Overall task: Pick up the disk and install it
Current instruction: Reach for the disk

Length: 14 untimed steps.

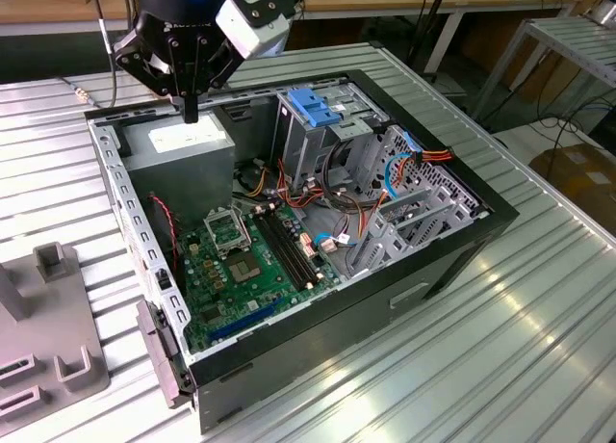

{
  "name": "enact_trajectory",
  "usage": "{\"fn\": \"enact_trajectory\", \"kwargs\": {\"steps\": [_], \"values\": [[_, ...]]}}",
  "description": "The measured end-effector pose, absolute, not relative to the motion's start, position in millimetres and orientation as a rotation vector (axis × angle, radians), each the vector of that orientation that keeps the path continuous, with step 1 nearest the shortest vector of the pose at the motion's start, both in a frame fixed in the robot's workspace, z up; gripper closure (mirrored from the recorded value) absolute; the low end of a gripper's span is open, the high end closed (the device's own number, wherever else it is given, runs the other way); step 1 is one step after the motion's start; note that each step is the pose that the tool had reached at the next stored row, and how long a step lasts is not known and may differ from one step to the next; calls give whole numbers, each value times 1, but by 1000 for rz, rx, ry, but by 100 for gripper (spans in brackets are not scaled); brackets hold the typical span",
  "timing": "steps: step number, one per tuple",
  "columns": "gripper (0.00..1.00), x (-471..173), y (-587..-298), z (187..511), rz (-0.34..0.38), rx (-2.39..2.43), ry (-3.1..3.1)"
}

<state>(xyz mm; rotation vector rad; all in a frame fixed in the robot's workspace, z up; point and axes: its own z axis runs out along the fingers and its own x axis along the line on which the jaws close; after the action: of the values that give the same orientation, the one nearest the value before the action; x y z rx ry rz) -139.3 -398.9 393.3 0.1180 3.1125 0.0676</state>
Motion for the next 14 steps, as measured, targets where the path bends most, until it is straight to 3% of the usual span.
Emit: {"fn": "enact_trajectory", "kwargs": {"steps": [14], "values": [[90,-147,-399,393,68,118,3112]]}}
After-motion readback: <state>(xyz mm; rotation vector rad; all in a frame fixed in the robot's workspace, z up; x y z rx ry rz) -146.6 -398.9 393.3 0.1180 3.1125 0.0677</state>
